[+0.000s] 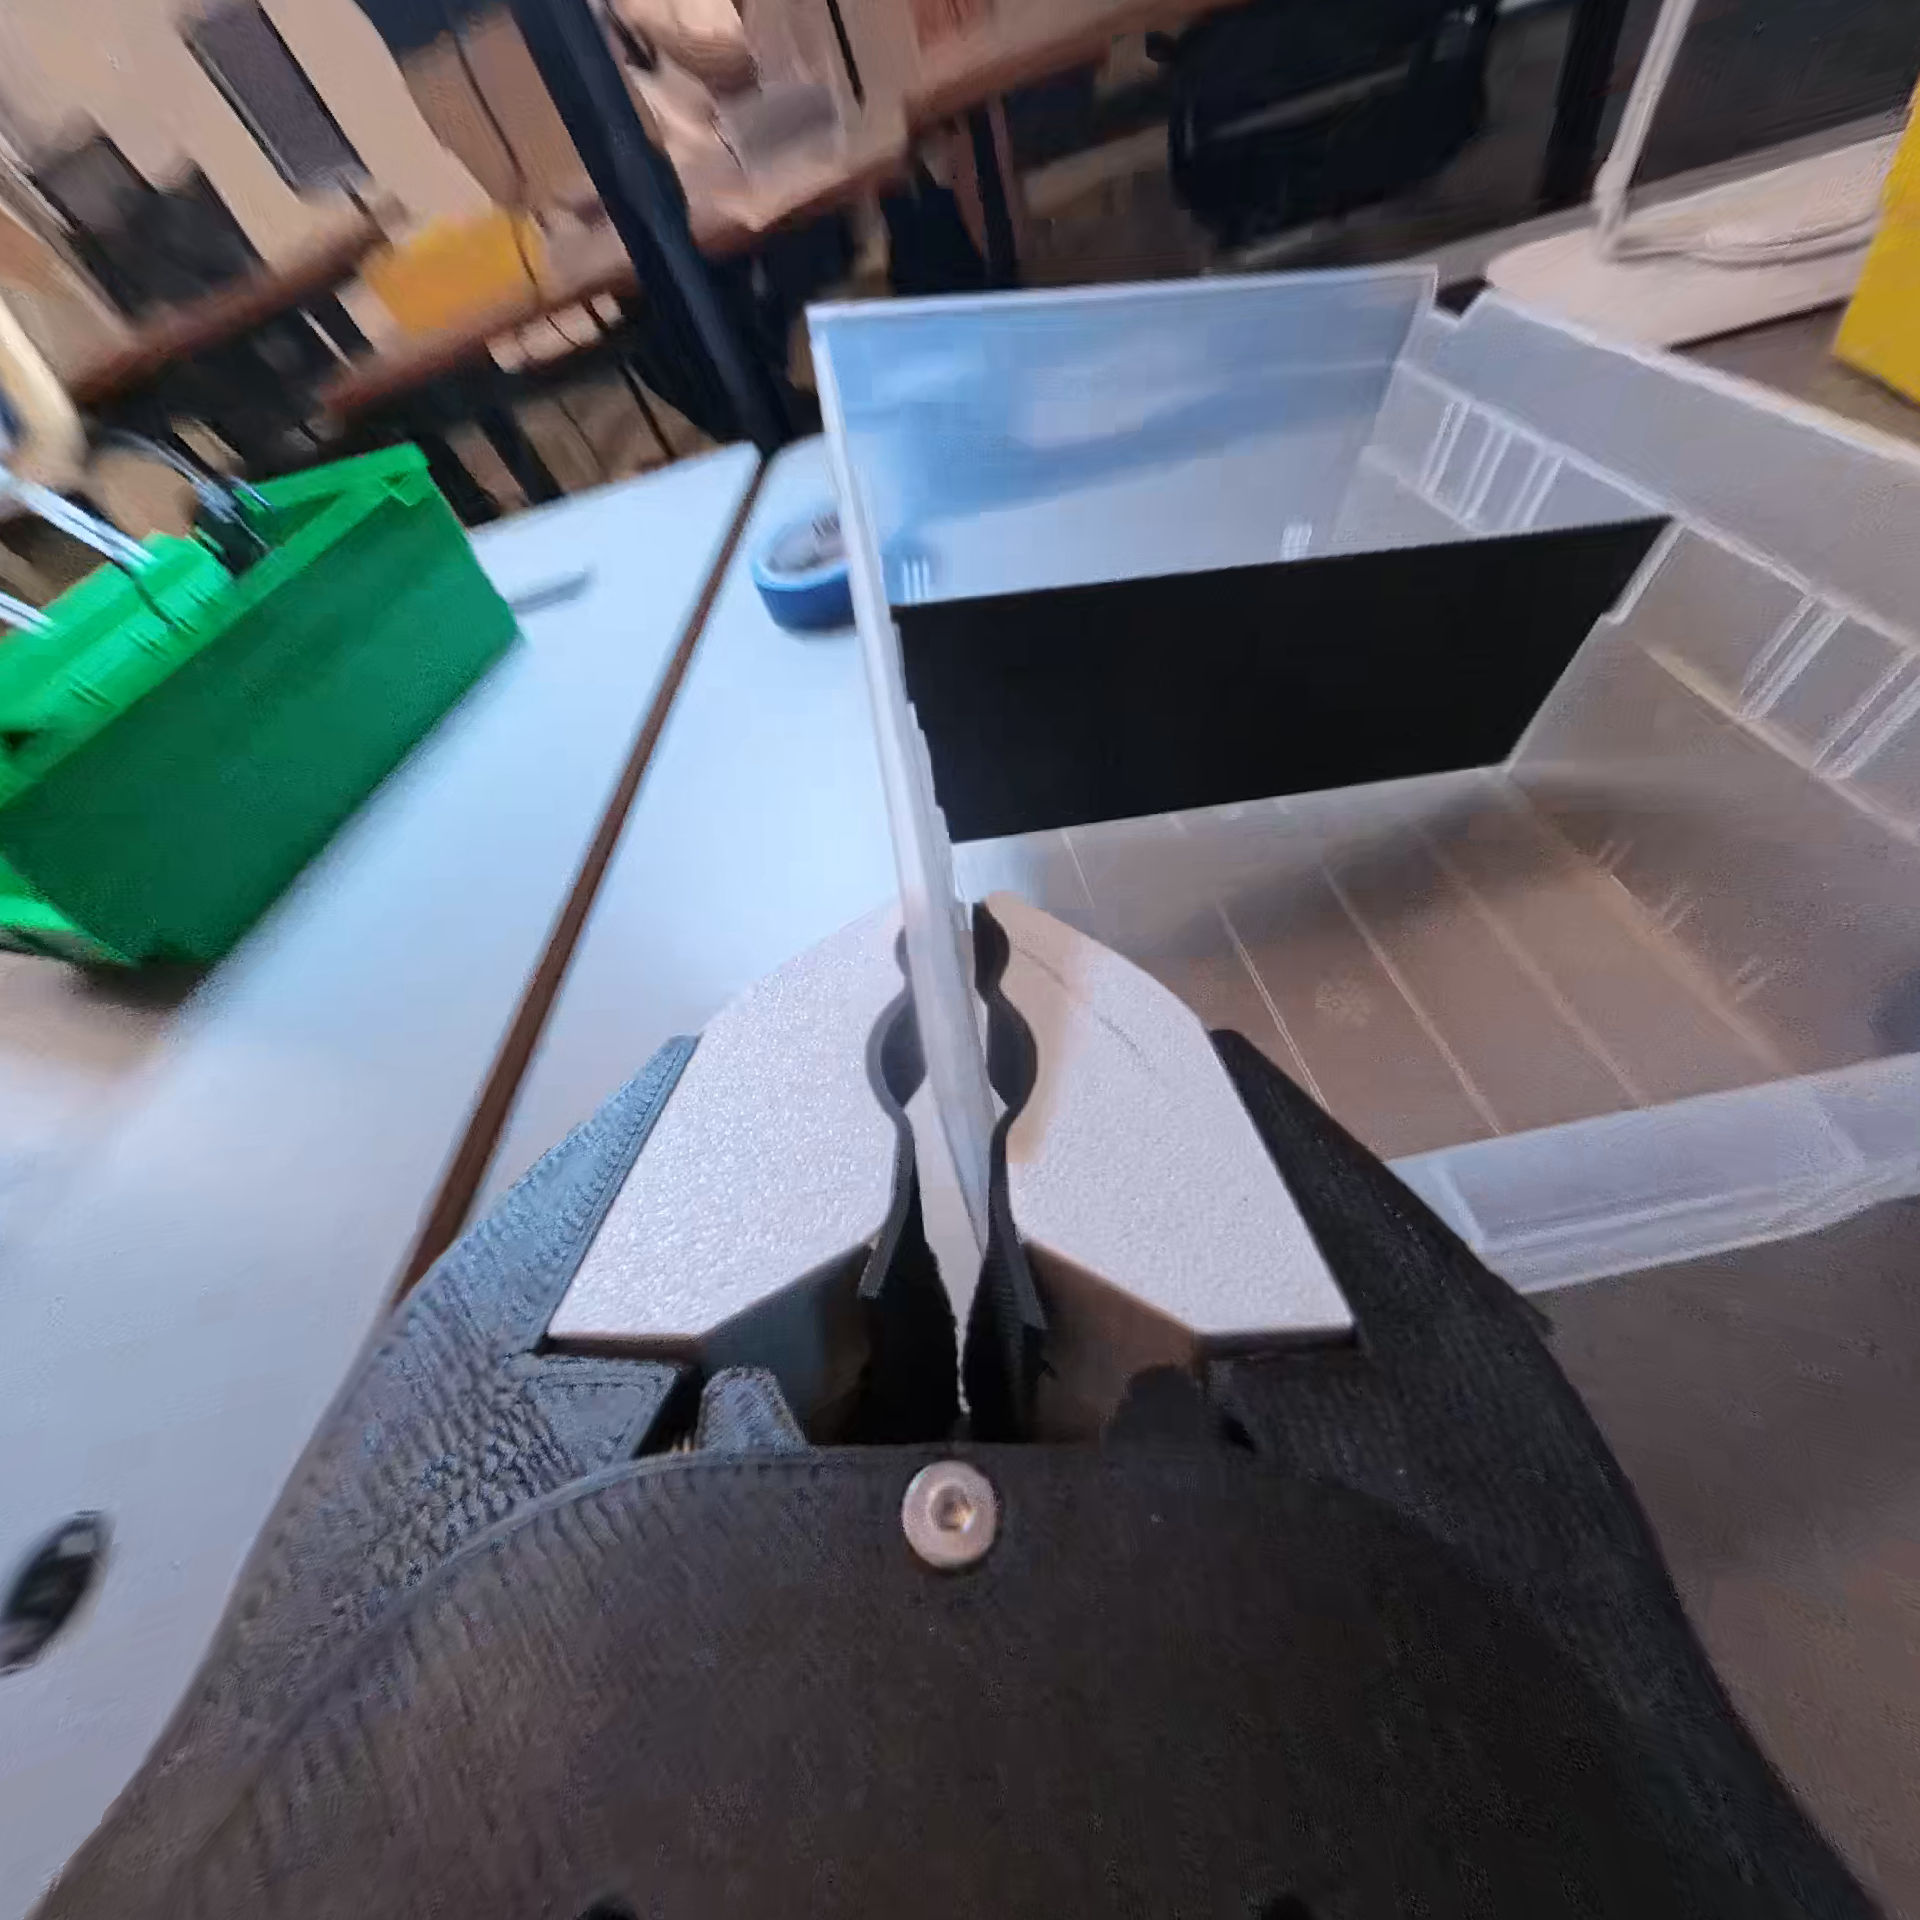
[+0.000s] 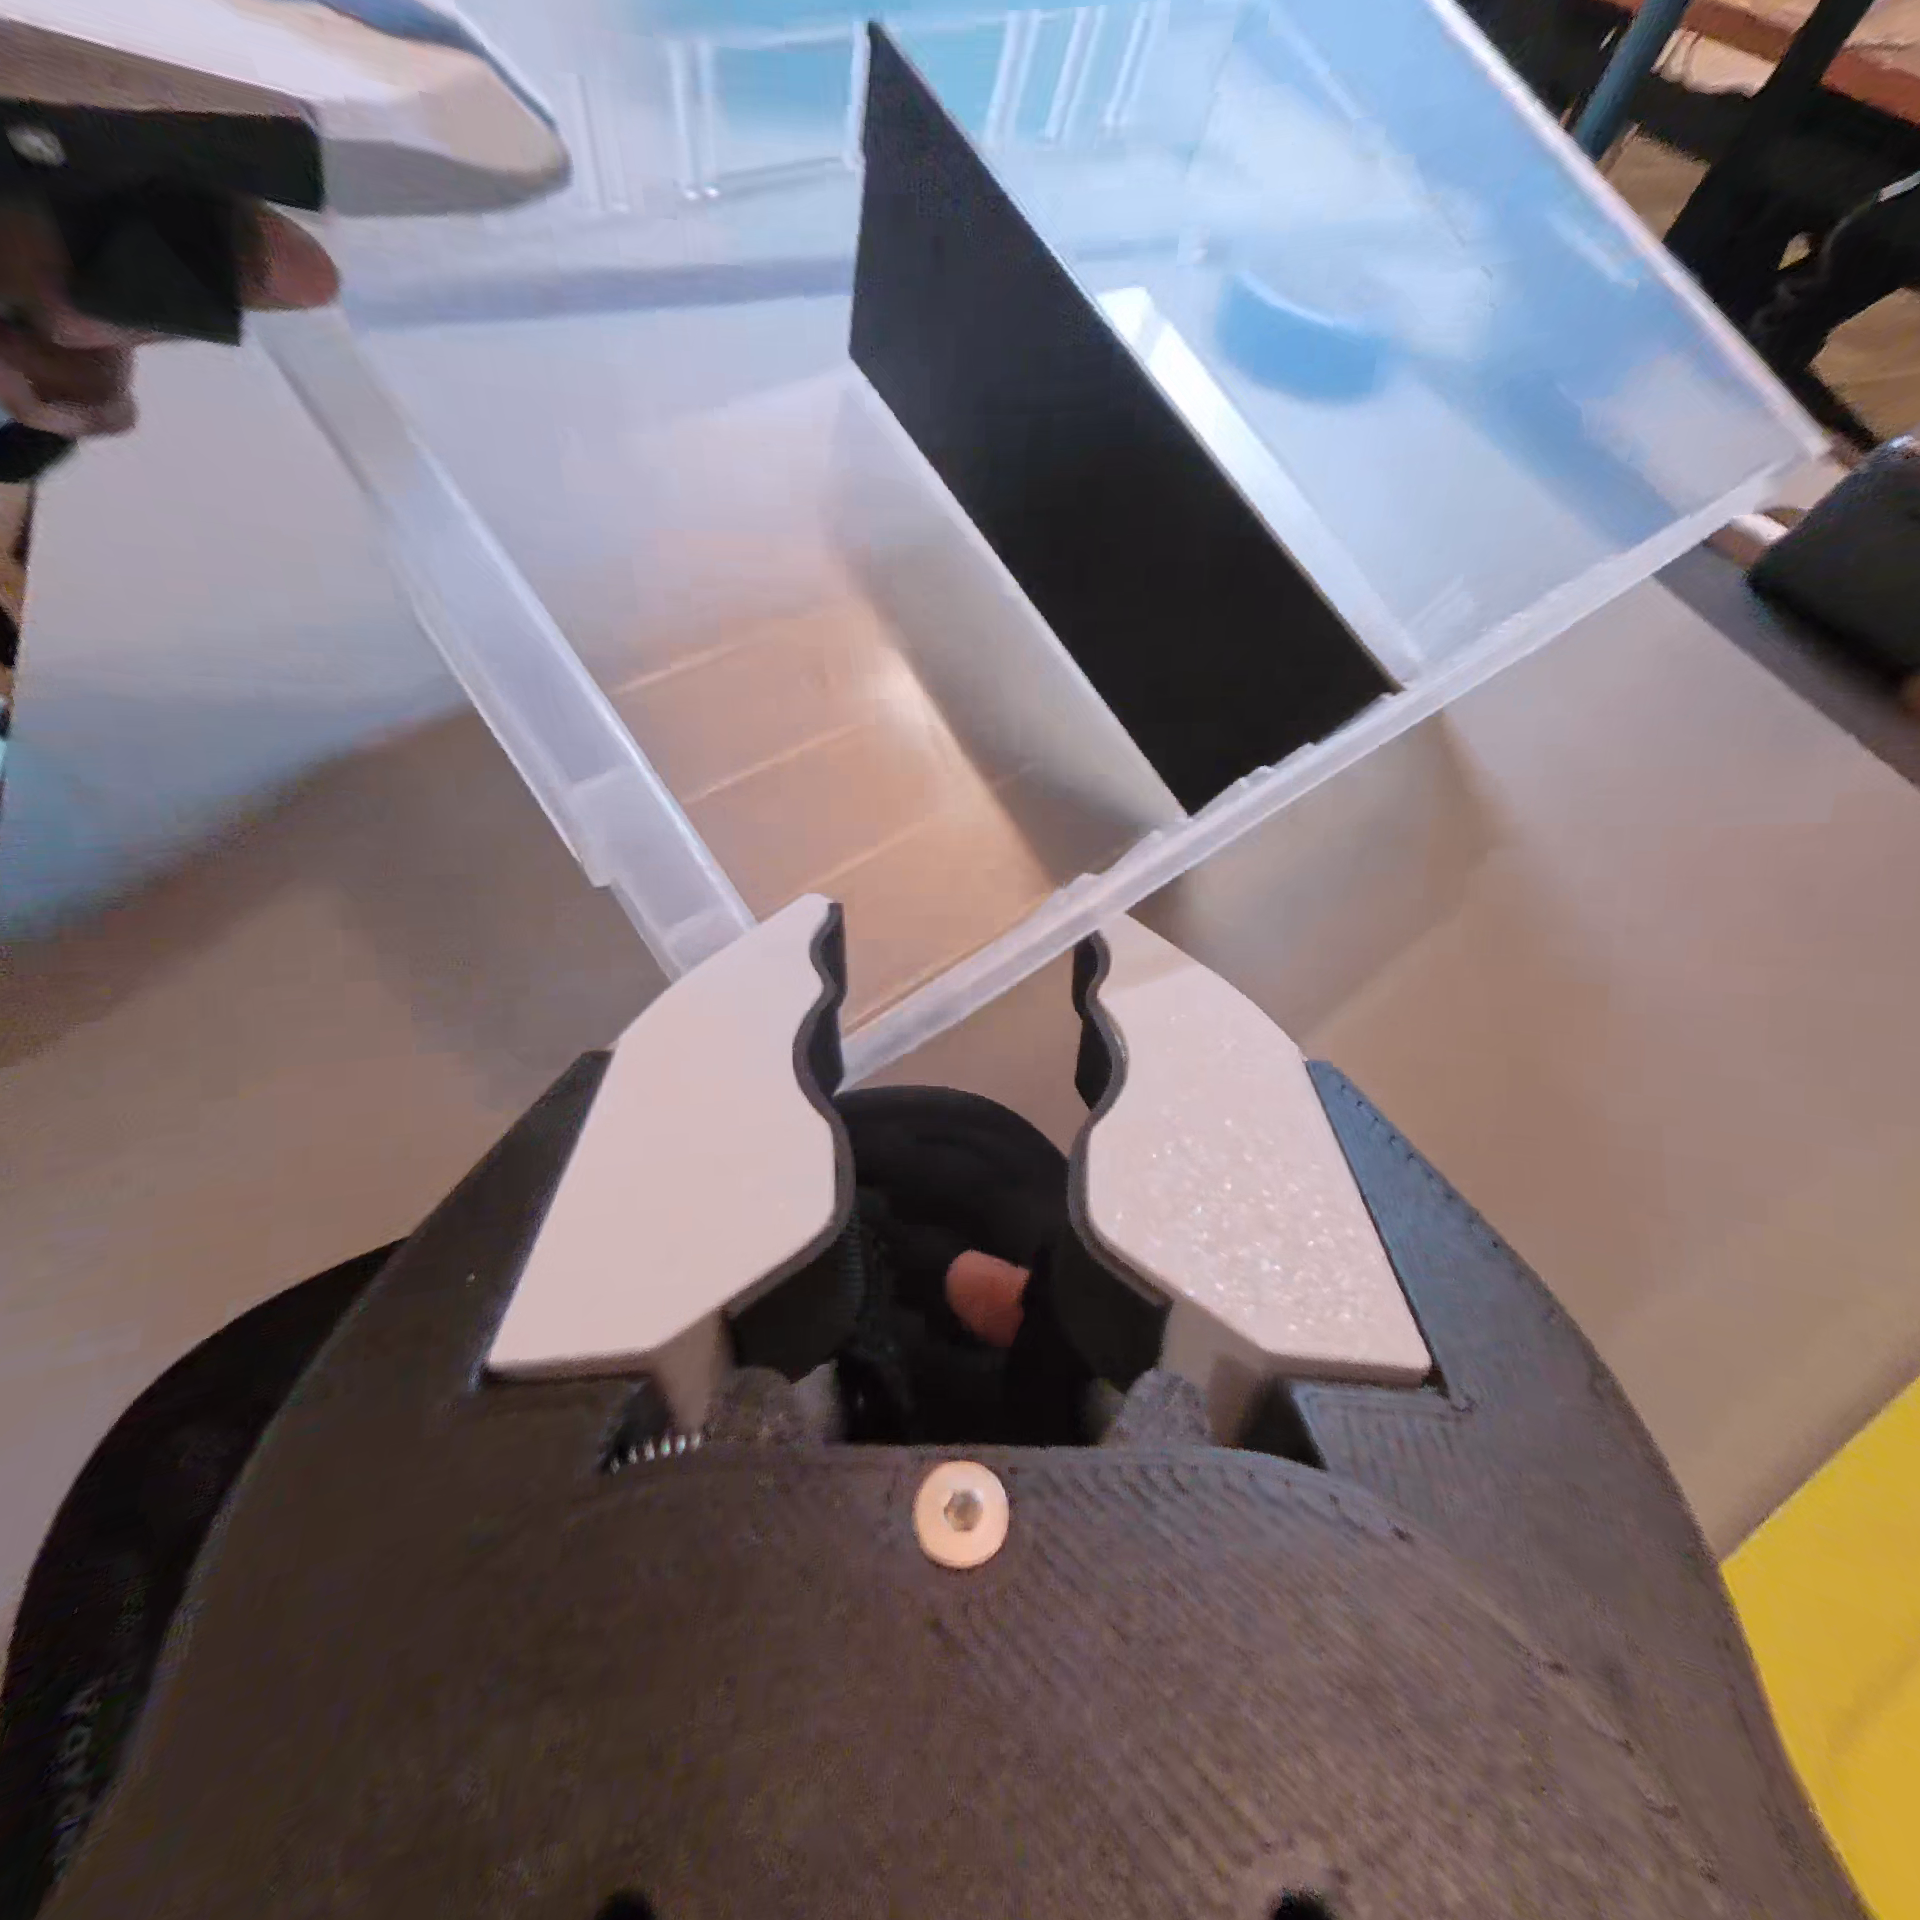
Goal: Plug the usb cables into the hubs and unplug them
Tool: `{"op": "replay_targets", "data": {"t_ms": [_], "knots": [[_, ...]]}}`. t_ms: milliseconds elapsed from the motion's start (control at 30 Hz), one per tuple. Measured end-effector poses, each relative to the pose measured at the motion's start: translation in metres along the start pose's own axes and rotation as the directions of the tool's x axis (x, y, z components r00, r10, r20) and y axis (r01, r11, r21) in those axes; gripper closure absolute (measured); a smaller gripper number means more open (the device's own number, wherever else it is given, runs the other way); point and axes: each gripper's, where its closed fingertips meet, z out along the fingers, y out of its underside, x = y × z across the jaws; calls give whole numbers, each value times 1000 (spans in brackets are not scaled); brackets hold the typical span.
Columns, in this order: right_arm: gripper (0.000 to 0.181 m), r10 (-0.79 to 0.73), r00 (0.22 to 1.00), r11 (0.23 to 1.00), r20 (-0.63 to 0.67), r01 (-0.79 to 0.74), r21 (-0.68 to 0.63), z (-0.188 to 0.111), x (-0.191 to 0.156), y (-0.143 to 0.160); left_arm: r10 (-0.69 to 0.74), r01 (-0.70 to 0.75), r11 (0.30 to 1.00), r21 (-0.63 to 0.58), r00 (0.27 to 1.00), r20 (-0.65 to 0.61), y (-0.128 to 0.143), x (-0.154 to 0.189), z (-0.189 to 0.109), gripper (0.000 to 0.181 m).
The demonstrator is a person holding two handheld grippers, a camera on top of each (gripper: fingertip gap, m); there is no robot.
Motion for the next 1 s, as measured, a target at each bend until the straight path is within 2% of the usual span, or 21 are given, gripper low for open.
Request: {"op": "replay_targets", "data": {"t_ms": [100,200,367,500,600,700,767,867,933,1000], "knots": [[146,-51,994,994,-92,59,88,-11,12,-11,103,-109,993,46,988,111,-26,1,-13,175],[148,-111,969,961,-222,162,223,-39,27,-37,92,-130,964,233,982,167,-67,9,-34,175],[153,-204,840,827,-503,423,370,-127,49,-82,-30,-57,814,578,990,141,-132,41,-74,175],[156,-180,711,772,-680,531,351,-205,70,-84,-82,37,666,745,996,24,-176,93,-94,174],[157,-137,632,794,-763,531,297,-262,90,-71,-79,146,617,774,989,-124,-207,144,-94,174],[158,-86,569,858,-818,459,229,-316,113,-45,-39,238,636,734,960,-277,-235,205,-85,175],[157,-64,515,895,-855,408,179,-351,128,-23,-5,302,645,702,920,-391,-251,252,-77,174],[156,-32,436,938,-899,323,123,-406,148,13,29,410,667,622,820,-571,-274,329,-68,173],[157,-8,389,958,-921,268,105,-443,164,39,83,394,712,582,775,-626,-285,383,-65,172],[158,44,368,972,-929,201,126,-473,180,67,158,321,752,576,761,-630,-288,434,-60,171]]}}
